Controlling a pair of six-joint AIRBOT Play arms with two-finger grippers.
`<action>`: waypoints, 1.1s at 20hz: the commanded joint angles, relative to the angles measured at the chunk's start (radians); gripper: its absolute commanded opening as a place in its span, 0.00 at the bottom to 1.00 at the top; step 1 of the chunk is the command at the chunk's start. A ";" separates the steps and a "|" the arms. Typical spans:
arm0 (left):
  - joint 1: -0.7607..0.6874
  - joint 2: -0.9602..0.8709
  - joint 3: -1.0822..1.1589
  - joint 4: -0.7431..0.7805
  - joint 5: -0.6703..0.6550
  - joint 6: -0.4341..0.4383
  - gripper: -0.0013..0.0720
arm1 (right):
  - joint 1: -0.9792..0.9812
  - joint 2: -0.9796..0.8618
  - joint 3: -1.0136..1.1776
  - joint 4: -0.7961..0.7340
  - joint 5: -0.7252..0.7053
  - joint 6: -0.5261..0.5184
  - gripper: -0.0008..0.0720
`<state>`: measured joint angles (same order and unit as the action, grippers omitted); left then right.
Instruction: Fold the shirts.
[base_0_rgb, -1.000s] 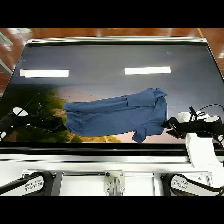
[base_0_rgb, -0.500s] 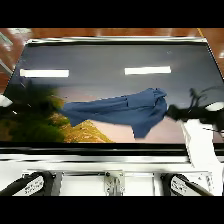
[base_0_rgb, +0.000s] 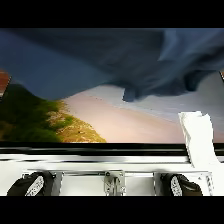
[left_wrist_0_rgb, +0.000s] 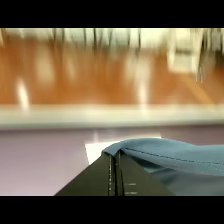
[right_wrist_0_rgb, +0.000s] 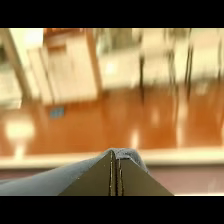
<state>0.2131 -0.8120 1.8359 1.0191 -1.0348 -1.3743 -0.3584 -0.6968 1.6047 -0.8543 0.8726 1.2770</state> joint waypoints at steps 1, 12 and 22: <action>0.009 0.110 0.133 0.125 -0.005 -0.064 0.08 | 0.000 0.097 0.167 -0.093 -0.042 0.056 0.10; 0.009 0.112 -0.124 0.425 -0.359 -0.117 0.08 | 0.000 -0.087 0.178 -0.331 0.513 0.143 0.10; 0.006 -0.479 -0.396 0.398 -0.130 -0.168 0.08 | 0.294 -0.795 0.050 -0.551 0.043 0.332 0.09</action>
<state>0.2192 -1.1072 1.4395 1.4204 -1.2381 -1.5318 -0.1638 -1.3087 1.6653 -1.2854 1.1740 1.4944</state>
